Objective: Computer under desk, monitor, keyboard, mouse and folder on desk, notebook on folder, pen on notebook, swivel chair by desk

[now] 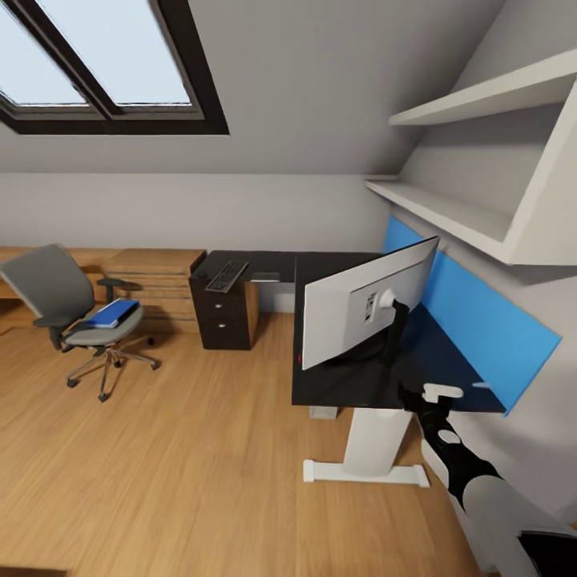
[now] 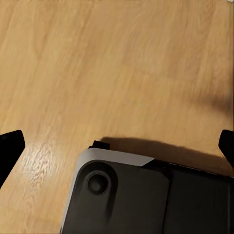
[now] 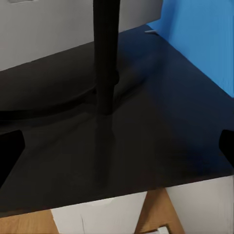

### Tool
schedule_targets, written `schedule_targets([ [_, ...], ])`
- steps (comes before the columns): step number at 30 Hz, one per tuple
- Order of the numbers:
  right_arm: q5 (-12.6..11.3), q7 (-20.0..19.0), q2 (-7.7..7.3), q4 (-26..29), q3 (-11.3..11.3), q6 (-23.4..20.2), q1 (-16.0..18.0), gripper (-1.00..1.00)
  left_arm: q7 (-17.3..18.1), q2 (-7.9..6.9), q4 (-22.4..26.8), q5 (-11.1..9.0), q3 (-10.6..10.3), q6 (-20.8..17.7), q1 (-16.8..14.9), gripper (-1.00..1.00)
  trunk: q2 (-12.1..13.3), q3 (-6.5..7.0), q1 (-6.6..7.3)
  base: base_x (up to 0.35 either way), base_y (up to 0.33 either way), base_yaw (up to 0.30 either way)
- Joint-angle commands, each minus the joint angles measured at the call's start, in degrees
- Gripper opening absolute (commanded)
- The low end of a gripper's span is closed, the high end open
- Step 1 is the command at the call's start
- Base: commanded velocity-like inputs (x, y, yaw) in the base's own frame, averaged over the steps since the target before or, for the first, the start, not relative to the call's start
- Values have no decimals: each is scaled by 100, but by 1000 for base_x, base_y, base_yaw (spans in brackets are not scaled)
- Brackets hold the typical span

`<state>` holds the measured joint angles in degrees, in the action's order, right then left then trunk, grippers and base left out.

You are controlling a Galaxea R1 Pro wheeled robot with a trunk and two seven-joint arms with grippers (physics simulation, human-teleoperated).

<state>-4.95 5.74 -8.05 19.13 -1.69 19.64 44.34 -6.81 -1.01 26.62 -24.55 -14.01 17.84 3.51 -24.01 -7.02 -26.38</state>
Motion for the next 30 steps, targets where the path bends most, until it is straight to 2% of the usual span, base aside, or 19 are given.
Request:
schedule_targets([
  [1, -51, -5, 13, -37, 10, 94, 5, 100, -48, -8, 9, -32, -49, 12, 0, 100, -10, -10, -6, 227, -135, 0],
  [9, -44, -11, 70, -152, 11, 341, 5, 100, -48, -21, 2, -32, -49, 23, 0, 100, -10, -10, -6, 231, -43, 0],
  [14, -35, -11, 75, -167, 11, 362, 5, 100, -48, -23, -1, -32, -49, 26, 0, 100, -10, -10, -6, 260, -5, 0],
  [30, -30, -3, 69, -214, 2, 365, 5, 100, -48, -20, 2, -26, -49, 27, 0, 100, -10, -10, -6, 130, 0, 0],
])
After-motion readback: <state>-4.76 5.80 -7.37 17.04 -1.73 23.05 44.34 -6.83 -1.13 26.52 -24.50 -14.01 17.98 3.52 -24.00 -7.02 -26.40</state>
